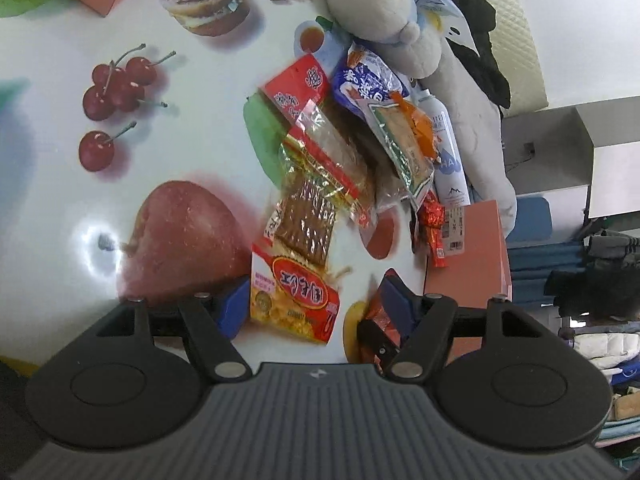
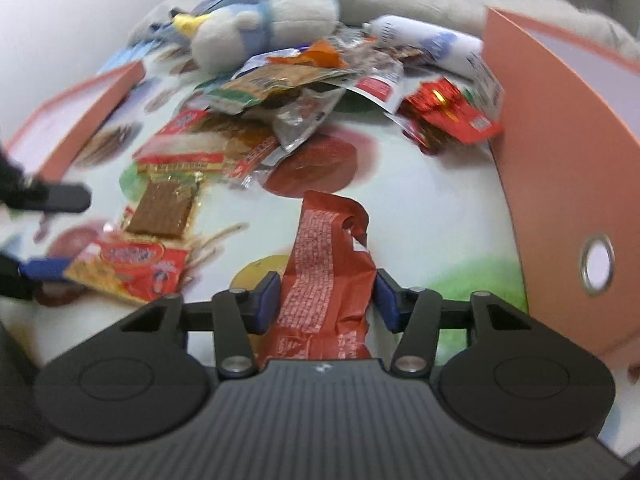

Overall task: Organize snacks
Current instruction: 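Close the right gripper on the red-orange jerky bag while the left tool reaches the spicy strip packet, then close the left gripper on the spicy strip packet and lift it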

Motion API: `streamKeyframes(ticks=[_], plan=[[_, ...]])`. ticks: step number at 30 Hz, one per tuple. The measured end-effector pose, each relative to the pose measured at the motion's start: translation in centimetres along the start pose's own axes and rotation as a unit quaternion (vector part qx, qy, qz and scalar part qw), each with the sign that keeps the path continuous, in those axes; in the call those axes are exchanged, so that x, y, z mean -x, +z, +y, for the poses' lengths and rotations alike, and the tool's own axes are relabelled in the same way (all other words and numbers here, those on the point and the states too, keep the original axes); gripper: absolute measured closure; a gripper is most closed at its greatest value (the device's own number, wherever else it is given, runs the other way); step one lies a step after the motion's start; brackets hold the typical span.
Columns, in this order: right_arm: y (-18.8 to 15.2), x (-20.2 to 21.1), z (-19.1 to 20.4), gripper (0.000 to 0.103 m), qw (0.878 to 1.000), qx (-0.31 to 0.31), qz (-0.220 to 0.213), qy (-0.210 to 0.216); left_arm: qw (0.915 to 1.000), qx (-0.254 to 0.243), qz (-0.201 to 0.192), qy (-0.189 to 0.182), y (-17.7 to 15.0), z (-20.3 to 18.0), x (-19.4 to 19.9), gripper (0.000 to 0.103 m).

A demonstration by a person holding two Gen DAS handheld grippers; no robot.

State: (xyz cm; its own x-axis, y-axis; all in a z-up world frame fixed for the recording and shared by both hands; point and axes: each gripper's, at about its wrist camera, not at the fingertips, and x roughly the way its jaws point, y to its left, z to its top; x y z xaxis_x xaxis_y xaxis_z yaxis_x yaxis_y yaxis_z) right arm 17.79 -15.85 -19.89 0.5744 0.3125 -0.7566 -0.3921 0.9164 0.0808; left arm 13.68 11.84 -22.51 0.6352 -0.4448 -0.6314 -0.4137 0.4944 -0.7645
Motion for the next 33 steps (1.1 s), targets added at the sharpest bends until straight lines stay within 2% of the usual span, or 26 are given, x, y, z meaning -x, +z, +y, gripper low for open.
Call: streamKeyframes(ticks=[1,6,14,16,18,28,33], plan=[[0.2,0.0,0.0,0.057,1.000,-0.004,0.001,0.005,1.0000,0.001,-0.001,-0.001,0.1,0.0,-0.1,0.030],[1.4,0.4,0.6,0.058,0.999,-0.011,-0.013,0.031,1.0000,0.000,-0.003,-0.006,0.4,0.0,-0.1,0.030],[1.3,-0.1,4.2,0.057,0.995,0.036,-0.012,0.089,0.9999,-0.013,0.004,-0.003,0.5,-0.5,-1.2,0.029],[0.8,-0.8,5.0,0.057,0.995,0.056,0.005,0.080,0.9999,-0.014,0.000,-0.003,0.6,-0.6,-1.2,0.029],[0.3,-0.8,5.5,0.057,0.995,0.074,-0.003,0.070,0.9998,-0.017,-0.008,-0.003,0.9,-0.7,-1.2,0.029],[0.2,-0.8,5.2,0.057,0.994,0.072,0.000,0.077,0.9978,-0.061,-0.010,-0.023,3.0,-2.2,-3.4,0.029],[0.2,-0.9,5.0,0.057,0.995,0.068,-0.001,0.079,0.9935,-0.110,0.016,0.023,3.2,-3.5,-5.1,0.030]])
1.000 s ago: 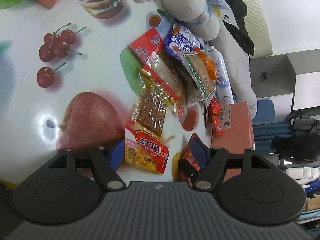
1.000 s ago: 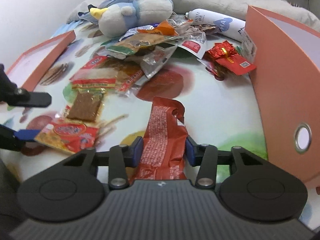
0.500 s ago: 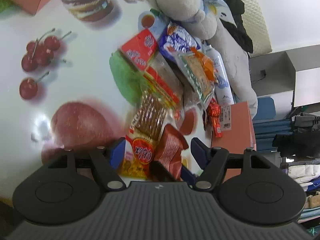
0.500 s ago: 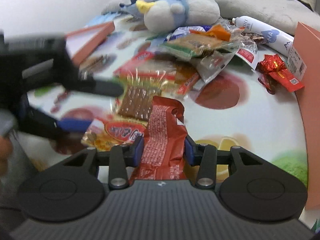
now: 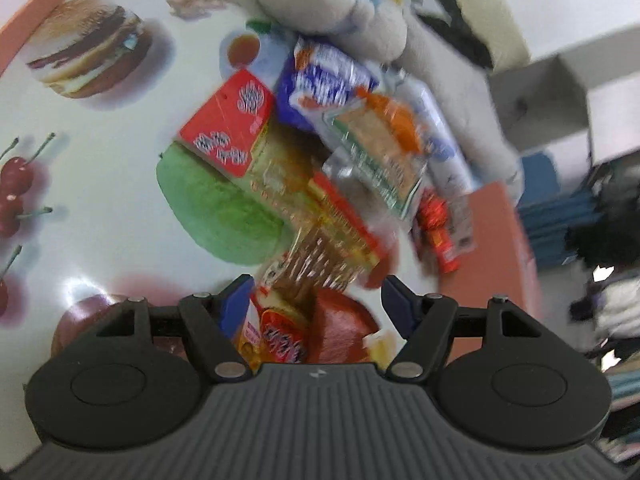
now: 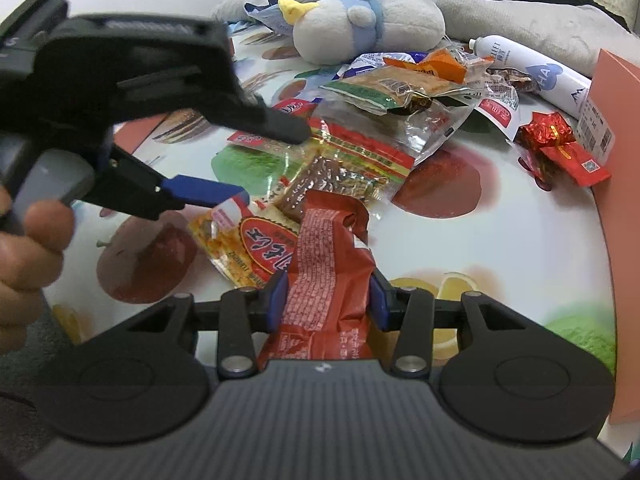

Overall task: Organize snacks
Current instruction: 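Close the left gripper on the spicy strip packet and lift it, then carry both packets over the deep pink box and open both grippers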

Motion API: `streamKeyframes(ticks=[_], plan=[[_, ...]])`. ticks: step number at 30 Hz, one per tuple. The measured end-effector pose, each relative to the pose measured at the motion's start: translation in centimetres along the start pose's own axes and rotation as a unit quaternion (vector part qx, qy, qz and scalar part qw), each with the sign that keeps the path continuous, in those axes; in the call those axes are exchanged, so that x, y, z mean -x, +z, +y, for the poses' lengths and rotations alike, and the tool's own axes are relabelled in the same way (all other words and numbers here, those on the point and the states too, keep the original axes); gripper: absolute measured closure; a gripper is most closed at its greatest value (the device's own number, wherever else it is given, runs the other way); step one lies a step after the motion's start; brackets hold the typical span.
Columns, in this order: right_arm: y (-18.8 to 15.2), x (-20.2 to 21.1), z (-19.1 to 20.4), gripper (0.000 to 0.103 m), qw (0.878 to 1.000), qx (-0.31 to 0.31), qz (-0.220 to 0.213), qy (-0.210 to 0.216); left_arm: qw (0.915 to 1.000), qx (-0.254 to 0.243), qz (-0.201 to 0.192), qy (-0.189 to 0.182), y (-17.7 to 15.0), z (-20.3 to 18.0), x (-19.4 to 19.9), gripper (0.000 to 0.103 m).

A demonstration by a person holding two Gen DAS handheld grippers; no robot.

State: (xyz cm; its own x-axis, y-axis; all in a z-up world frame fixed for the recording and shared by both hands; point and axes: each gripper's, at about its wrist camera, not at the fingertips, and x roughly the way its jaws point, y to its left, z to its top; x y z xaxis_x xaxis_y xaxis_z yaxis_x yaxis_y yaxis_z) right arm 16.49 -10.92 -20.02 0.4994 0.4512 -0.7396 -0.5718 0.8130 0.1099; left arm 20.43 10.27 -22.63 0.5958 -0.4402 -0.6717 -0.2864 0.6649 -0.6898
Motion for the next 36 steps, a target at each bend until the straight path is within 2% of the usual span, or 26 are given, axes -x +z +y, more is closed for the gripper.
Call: streamKeyframes(ticks=[2,4,6,7,10,11,14,16,17,20,27,36], plan=[[0.0,0.1,0.0,0.057,1.000,-0.001,0.000,-0.002,0.9999,-0.009,0.008,0.004,0.0,-0.4,-0.3,0.032],[-0.1,0.2,-0.1,0.058,1.000,-0.007,-0.001,-0.003,0.9994,-0.022,0.022,0.016,0.0,-1.0,-0.6,0.037],[-0.3,0.2,-0.2,0.058,1.000,-0.015,-0.006,-0.001,0.9987,-0.018,0.046,0.010,-0.1,-1.1,-1.1,0.049],[-0.3,0.3,-0.3,0.058,1.000,-0.016,-0.006,0.000,0.9984,-0.011,0.054,0.006,-0.3,-1.0,-1.4,0.051],[-0.4,0.3,-0.4,0.058,1.000,-0.020,-0.007,0.002,0.9989,-0.002,0.046,0.005,-0.7,-0.7,-1.5,0.062],[-0.4,0.4,-0.4,0.058,1.000,-0.021,-0.008,0.003,0.9990,0.005,0.043,0.007,-0.8,-0.4,-1.5,0.069],[-0.3,0.5,-0.4,0.058,0.999,-0.033,-0.008,0.000,0.9992,0.020,0.035,0.003,-1.0,0.1,-1.6,0.077],[-0.5,0.8,-0.5,0.058,0.999,-0.048,-0.010,-0.002,0.9993,0.020,0.029,0.009,-1.2,0.1,-1.6,0.088],[-0.6,1.0,-0.6,0.058,0.998,-0.056,-0.012,-0.005,0.9993,0.016,0.027,0.020,-1.4,0.1,-1.7,0.097],[-0.9,1.7,-1.4,0.059,0.996,-0.081,-0.012,-0.017,0.9995,0.016,0.020,0.020,-1.7,0.0,-1.6,0.098],[-1.6,3.0,-2.7,0.059,0.994,-0.109,-0.011,-0.023,0.9989,-0.028,-0.001,0.037,-2.5,-2.0,-0.6,0.101],[0.2,5.5,-3.5,0.059,0.993,-0.114,-0.031,-0.029,0.9892,-0.133,-0.040,0.046,-3.1,-8.3,2.4,0.103]])
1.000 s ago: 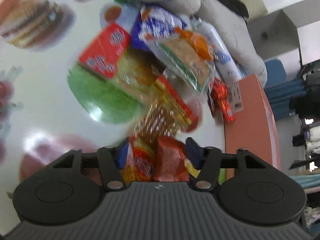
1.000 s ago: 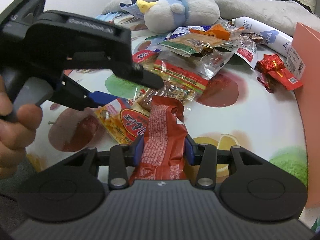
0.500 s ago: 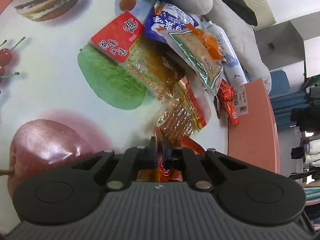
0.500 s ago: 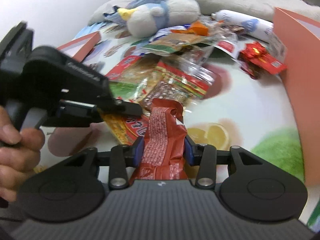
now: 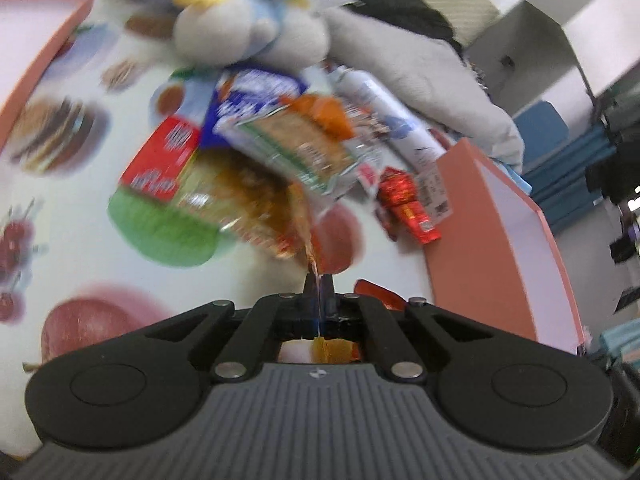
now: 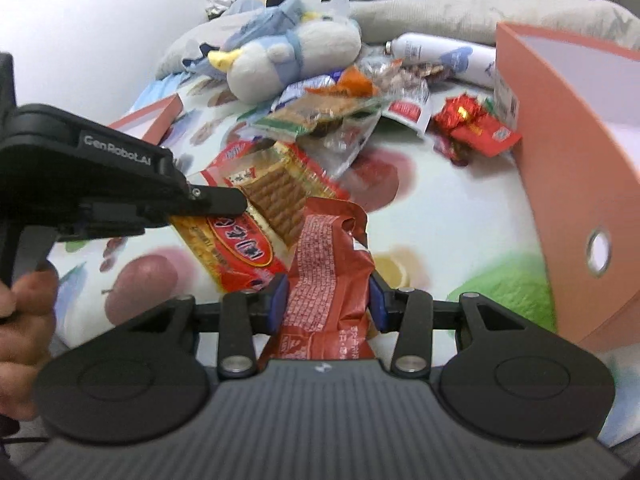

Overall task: Organize snacks
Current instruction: 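Carry both packets over the deep pink box and open both grippers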

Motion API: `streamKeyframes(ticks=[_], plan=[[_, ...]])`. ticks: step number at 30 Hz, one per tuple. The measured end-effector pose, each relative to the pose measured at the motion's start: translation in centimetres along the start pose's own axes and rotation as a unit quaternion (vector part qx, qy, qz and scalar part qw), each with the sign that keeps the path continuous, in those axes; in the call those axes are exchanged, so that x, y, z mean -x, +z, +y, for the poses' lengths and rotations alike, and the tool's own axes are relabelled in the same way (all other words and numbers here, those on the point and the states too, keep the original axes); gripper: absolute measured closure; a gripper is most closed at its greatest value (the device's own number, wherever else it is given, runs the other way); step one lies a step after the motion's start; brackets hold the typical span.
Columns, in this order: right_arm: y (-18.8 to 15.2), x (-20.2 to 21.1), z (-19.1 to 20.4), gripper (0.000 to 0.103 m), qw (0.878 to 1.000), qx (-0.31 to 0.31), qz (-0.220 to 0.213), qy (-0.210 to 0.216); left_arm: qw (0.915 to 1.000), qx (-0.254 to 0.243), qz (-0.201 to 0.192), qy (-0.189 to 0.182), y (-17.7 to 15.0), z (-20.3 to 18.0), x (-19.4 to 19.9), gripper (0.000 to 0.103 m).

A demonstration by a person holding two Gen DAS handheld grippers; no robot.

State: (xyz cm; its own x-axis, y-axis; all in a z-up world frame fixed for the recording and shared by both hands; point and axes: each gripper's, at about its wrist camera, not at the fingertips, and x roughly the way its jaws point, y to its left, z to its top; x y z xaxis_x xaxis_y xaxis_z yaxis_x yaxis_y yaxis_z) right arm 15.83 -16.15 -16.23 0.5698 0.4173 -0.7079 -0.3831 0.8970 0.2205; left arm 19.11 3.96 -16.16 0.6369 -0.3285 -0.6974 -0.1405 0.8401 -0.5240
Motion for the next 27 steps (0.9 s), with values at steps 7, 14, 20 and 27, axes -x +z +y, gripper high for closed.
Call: streamKeyframes(ticks=[7,14,20,27], plan=[[2.4,2.2,-0.7,0.059,1.000,-0.002,-0.024,-0.006,0.9990,-0.039,-0.007,-0.021,1.0,-3.8,1.8,0.103],[4.6,3.8,-2.0,0.059,0.999,-0.013,-0.042,-0.008,0.9960,-0.085,-0.007,-0.027,2.6,-6.7,2.6,0.103],[6.2,5.1,-3.2,0.059,0.998,-0.021,-0.061,-0.010,0.9931,-0.107,-0.014,-0.048,3.9,-8.8,3.6,0.103],[8.6,7.1,-4.2,0.059,0.996,-0.017,-0.089,-0.018,0.9881,-0.135,-0.032,-0.065,6.0,-11.9,4.8,0.103]])
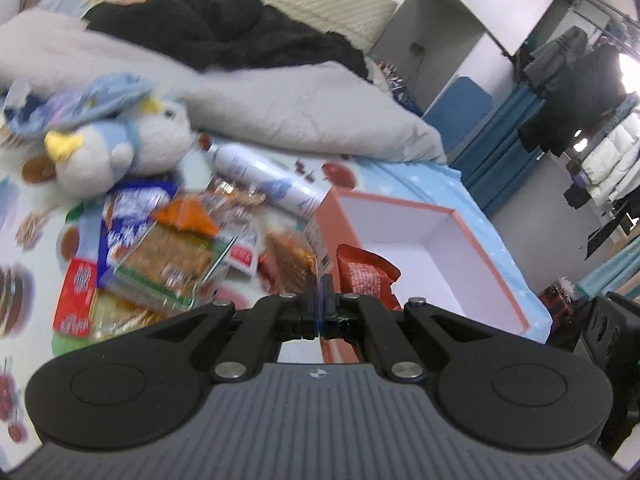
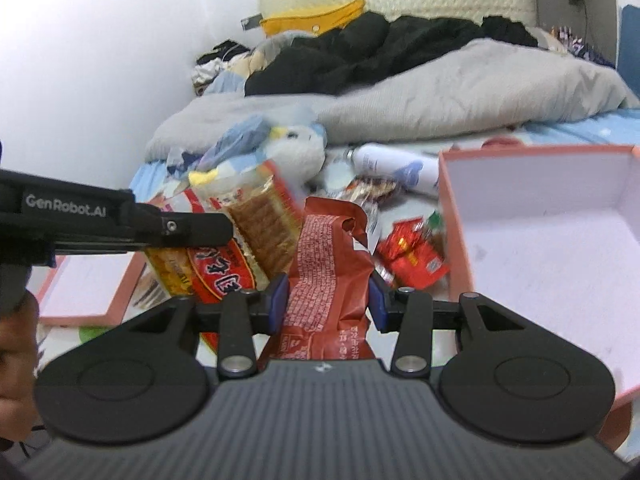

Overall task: Organize snacks
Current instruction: 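Carry both packets over the deep pink box and open both grippers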

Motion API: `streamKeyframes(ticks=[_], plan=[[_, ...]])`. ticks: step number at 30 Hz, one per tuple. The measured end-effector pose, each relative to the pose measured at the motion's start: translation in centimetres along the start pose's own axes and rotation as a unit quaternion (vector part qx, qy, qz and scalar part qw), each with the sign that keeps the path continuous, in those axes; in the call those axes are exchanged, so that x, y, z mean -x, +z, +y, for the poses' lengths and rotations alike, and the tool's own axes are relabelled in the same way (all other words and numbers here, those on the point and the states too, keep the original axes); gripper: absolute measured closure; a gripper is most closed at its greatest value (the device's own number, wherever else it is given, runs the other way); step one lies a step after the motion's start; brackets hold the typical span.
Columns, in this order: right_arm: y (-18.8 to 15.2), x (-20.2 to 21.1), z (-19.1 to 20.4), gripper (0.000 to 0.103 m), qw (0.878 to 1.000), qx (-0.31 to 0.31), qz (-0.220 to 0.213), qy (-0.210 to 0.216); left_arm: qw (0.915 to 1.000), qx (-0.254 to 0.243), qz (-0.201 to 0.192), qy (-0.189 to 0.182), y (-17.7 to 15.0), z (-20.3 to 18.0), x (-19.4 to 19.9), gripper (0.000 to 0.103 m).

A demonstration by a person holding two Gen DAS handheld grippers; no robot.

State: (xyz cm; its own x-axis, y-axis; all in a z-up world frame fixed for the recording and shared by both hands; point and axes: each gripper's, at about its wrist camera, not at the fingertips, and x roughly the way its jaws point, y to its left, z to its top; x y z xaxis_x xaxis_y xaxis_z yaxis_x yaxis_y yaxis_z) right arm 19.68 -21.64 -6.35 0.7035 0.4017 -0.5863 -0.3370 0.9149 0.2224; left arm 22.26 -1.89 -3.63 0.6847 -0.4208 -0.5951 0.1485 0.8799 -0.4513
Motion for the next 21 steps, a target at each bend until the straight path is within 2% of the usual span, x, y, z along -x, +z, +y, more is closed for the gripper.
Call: streamKeyframes(ticks=[8,16,18,21], plan=[[4.5,2.1,-1.8,0.059,0.998,0.022,-0.045,-0.032,0.9986,-0.044,-0.024,-0.015,4.5,-3.6,0.0,0.103],[8.9,6.4,-4.7,0.058,0.991,0.029,-0.104,-0.084,0.9925,-0.109,-0.041,-0.037,9.5,-9.5,-0.8,0.103],[9.8,7.3,-5.8,0.058,0.988,0.024,-0.116,-0.102,0.9913,-0.117,-0.040,-0.043,10.6,-10.9,-1.5,0.103],[10.2,7.4,-7.9,0.058,0.986,0.017,-0.110,-0.127,0.9902,-0.128,-0.024,-0.052,11.6,-13.0,-3.5,0.103]])
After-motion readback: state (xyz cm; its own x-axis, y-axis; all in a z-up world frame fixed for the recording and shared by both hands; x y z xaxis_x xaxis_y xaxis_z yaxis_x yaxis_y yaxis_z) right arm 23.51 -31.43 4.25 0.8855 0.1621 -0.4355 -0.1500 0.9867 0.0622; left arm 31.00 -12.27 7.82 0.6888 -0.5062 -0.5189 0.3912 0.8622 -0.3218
